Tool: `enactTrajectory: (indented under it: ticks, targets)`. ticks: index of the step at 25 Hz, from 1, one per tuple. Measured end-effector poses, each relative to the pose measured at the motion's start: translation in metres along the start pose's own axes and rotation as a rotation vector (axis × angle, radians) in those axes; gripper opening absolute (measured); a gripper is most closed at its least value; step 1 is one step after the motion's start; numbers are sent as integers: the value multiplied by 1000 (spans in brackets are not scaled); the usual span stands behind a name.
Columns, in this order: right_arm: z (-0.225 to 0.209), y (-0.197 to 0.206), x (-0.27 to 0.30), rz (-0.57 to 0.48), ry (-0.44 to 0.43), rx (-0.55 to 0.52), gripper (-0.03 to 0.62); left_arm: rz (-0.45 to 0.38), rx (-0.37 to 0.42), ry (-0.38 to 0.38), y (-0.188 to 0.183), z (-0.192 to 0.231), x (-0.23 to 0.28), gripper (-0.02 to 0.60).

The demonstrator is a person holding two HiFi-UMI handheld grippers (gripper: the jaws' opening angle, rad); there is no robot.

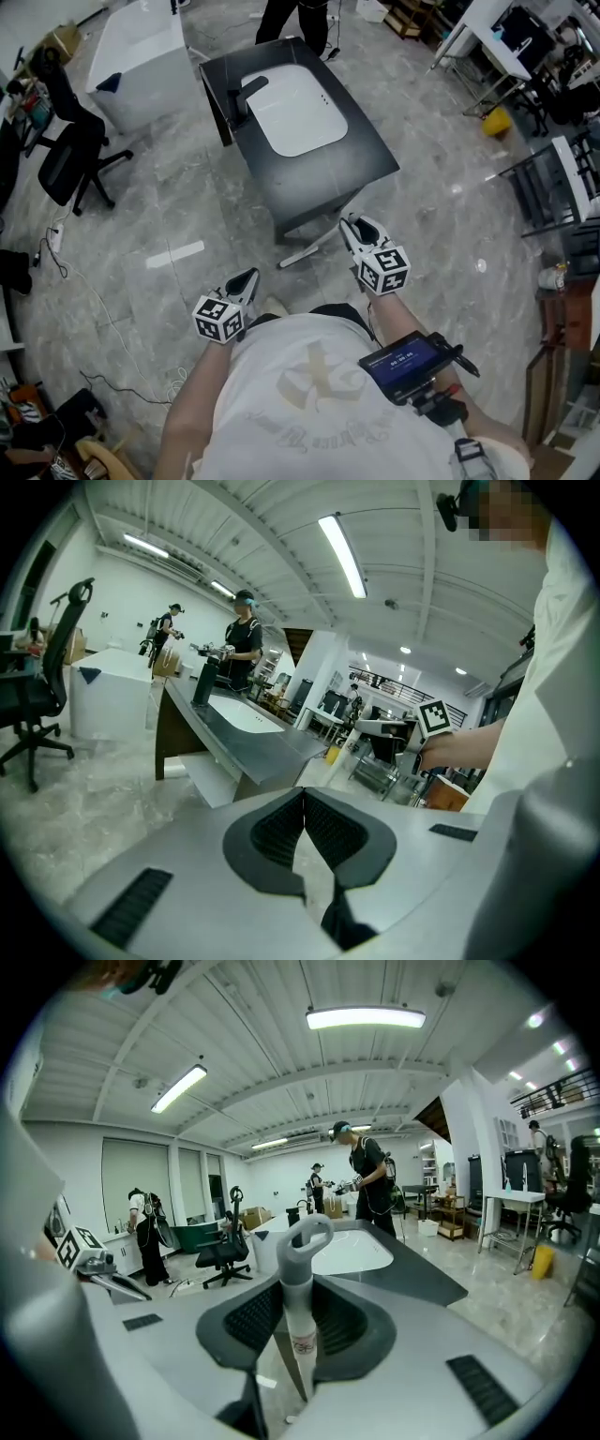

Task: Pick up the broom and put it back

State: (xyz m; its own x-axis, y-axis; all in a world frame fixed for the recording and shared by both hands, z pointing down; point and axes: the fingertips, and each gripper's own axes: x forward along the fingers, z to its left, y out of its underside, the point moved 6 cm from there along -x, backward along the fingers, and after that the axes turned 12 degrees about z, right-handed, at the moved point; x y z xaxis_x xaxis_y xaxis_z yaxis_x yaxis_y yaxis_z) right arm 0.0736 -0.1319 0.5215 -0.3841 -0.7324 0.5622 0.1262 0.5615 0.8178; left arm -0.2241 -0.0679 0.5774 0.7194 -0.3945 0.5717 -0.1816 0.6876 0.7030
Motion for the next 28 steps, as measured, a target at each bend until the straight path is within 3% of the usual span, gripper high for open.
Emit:
enactTrajectory:
  ticks: [13,28]
  targets:
    - [-27,-16,-79,-110,23,-45,109,28,60,28,-7,-48,27,12]
    - [-55,15,-173,-137,77,-70,107,55,175,65,-1,-124,48,12]
